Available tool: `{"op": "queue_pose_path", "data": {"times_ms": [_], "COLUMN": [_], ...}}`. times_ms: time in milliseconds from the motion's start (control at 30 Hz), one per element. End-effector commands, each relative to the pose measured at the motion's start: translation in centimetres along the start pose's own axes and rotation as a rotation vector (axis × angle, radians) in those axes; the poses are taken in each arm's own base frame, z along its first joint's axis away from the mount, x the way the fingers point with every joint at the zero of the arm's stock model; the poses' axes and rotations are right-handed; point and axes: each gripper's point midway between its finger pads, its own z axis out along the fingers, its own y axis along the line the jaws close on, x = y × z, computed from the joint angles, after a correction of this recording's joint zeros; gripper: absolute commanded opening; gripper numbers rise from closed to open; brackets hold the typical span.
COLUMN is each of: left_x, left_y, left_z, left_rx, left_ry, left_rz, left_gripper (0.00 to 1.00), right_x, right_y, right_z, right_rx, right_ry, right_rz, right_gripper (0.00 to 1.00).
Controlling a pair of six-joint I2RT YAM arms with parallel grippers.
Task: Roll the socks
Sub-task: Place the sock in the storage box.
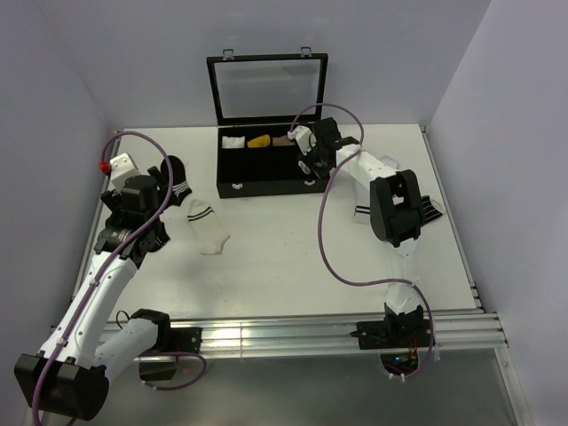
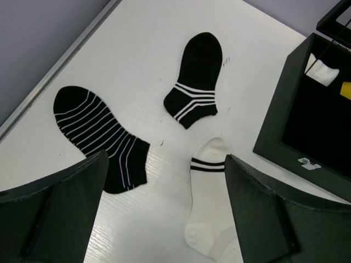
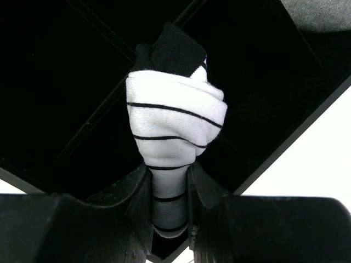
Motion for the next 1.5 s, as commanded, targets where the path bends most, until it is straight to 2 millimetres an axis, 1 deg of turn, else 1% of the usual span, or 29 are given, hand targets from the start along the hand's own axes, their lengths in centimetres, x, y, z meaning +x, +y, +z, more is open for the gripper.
{"op": "queue_pose_path", "data": {"times_ms": [0, 100, 133, 167, 200, 233, 267, 300, 367, 400, 433, 533, 567, 700, 800, 1100, 1300, 1333, 1367, 1400, 1467], "left_x": [-0.4, -0.4, -0.3, -0.3, -0.3, -0.3, -0.4, -0.3, -0.3, -0.3, -0.2, -0.2, -0.2, -0.3, -0.3, -0.4, -0.4, -0.3, -0.4, -0.4, -0.4], "left_y": [-0.3, -0.3, -0.3, -0.3, -0.3, -0.3, -0.3, -0.3, -0.3, -0.3, -0.3, -0.4, -0.4, -0.2, -0.4, -0.3, -0.4, -0.4, -0.3, -0.4, -0.4], "left_z": [0.2, 0.2, 0.3, 0.3, 0.3, 0.3, 0.3, 0.3, 0.4, 0.3, 0.3, 0.4, 0.3, 0.3, 0.3, 0.3, 0.3, 0.3, 0.2, 0.2, 0.2], "left_rx": [0.018, 0.019, 0.018, 0.018, 0.018, 0.018, 0.017, 0.017, 0.019, 0.021, 0.022, 0.023, 0.023, 0.020, 0.025, 0.026, 0.027, 0.028, 0.028, 0.030, 0.028], "left_ry": [-0.018, -0.015, -0.014, -0.013, -0.013, -0.013, -0.014, -0.011, -0.011, -0.012, -0.010, -0.008, -0.009, -0.012, -0.011, -0.013, -0.012, -0.011, -0.012, -0.012, -0.012], "left_rz": [0.004, 0.004, 0.006, 0.008, 0.007, 0.008, 0.004, 0.007, 0.004, 0.005, 0.006, 0.006, 0.006, 0.003, 0.002, 0.000, 0.000, 0.003, 0.003, 0.002, 0.000], "left_gripper": [0.92, 0.92, 0.92, 0.92, 0.92, 0.92, 0.92, 0.92, 0.92, 0.92, 0.92, 0.92, 0.92, 0.92, 0.92, 0.92, 0.91, 0.91, 0.91, 0.91, 0.92], "right_x": [3.5, 3.7, 3.5, 3.9, 3.3, 3.8, 3.8, 3.9, 3.6, 3.3, 2.7, 1.3, 0.8, -0.3, -1.1, -2.4, -2.8, -2.6, -2.6, -2.0, -1.6], "right_y": [2.5, 2.6, 2.5, 2.6, 2.2, 2.3, 2.3, 2.4, 2.6, 2.7, 2.7, 2.9, 3.3, 3.1, 2.8, 2.2, 1.9, 2.0, 1.9, 2.1, 2.1], "right_z": [1.3, 1.5, 1.1, 1.5, 1.3, 1.2, 1.0, 1.0, 0.7, 0.0, -0.2, -1.3, -1.6, -2.3, -2.8, -3.9, -4.5, -4.3, -4.2, -3.8, -3.4], "right_rx": [-0.096, -0.095, -0.102, -0.113, -0.100, -0.107, -0.103, -0.106, -0.108, -0.108, -0.115, -0.131, -0.150, -0.149, -0.144, -0.118, -0.110, -0.111, -0.109, -0.118, -0.119], "right_ry": [0.119, 0.122, 0.133, 0.153, 0.150, 0.176, 0.180, 0.179, 0.155, 0.137, 0.104, 0.043, 0.023, -0.006, -0.035, -0.068, -0.078, -0.074, -0.069, -0.044, -0.024], "right_rz": [0.016, 0.019, 0.019, 0.022, 0.025, 0.029, 0.036, 0.039, 0.043, 0.046, 0.049, 0.056, 0.058, 0.061, 0.062, 0.072, 0.068, 0.068, 0.065, 0.067, 0.060], "right_gripper": [0.00, 0.00, 0.00, 0.00, 0.01, 0.05, 0.07, 0.13, 0.18, 0.20, 0.27, 0.34, 0.35, 0.40, 0.42, 0.45, 0.45, 0.43, 0.32, 0.25, 0.13]}}
